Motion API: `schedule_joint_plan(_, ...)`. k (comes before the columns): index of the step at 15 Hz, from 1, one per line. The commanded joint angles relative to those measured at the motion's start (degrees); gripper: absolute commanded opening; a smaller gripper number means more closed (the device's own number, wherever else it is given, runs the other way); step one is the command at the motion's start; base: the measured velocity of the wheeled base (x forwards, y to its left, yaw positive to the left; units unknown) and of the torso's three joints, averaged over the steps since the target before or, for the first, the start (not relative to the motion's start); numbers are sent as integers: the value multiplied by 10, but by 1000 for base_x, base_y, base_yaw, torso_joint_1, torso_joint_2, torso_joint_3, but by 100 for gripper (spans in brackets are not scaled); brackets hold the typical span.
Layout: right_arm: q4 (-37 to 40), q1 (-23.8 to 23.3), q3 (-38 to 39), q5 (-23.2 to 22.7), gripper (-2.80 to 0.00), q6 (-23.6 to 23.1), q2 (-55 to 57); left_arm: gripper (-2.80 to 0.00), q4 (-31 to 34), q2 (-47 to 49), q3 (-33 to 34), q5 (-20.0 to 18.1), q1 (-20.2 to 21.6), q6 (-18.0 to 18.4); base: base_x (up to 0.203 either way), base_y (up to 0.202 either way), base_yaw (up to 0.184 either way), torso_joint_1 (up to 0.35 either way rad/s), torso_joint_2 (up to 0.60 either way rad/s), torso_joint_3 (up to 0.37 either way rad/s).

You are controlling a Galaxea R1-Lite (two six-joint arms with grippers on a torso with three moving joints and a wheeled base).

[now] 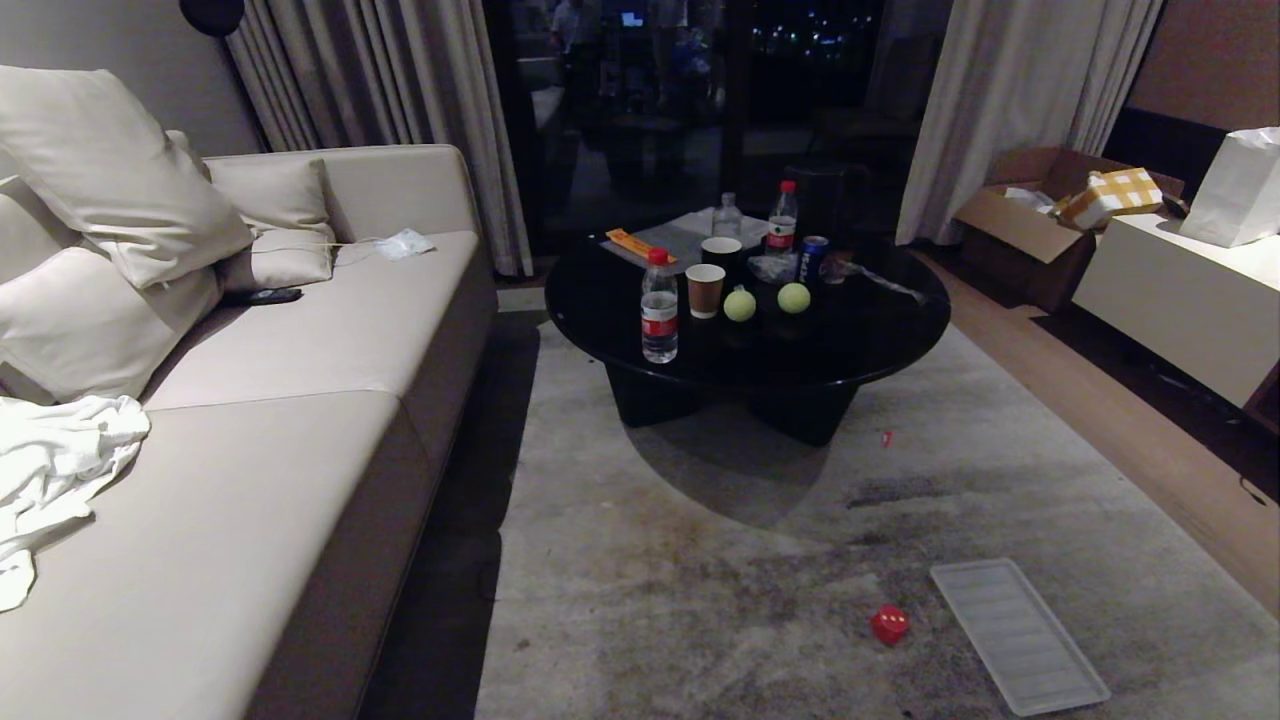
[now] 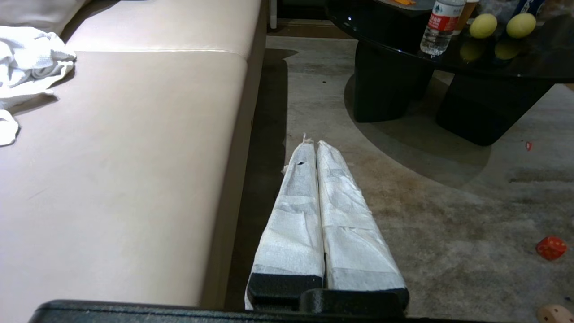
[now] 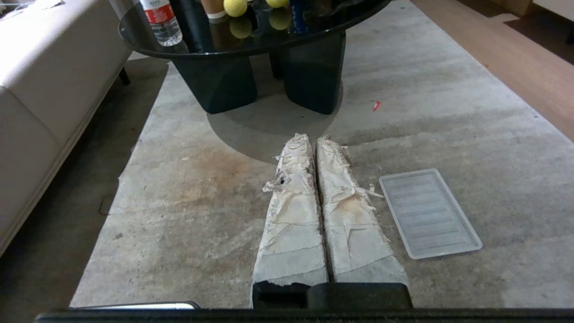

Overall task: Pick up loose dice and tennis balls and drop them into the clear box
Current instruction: Find toys out of the box

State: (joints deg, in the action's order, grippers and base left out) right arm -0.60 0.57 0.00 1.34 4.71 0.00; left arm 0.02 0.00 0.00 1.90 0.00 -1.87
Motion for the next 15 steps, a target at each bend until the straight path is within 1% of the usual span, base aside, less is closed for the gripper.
schedule_joint_plan(1,0,0,2,0,-280,0,1,-280,0,1,1,-1,0,1,0,0,0,0,0,0)
schedule_joint_plan(5,0,0,1,0,-280,0,0,-280,0,1,1,0,0,-2,0,0,0,0,0,0)
schedule_joint_plan(6,0,0,2,0,-280,0,1,-280,0,1,1,0,0,-2,-98,0,3,2,7,1)
schedule_joint_plan(12,0,0,1,0,-280,0,1,-280,0,0,1,1,0,-3,-180,0,0,2,1,-1)
schedule_joint_plan(13,0,0,1,0,-280,0,0,-280,0,1,1,1,0,-2,-110,0,3,2,7,4)
schedule_joint_plan(15,0,0,2,0,-280,0,1,-280,0,1,1,1,0,-2,0,0,0,0,0,0)
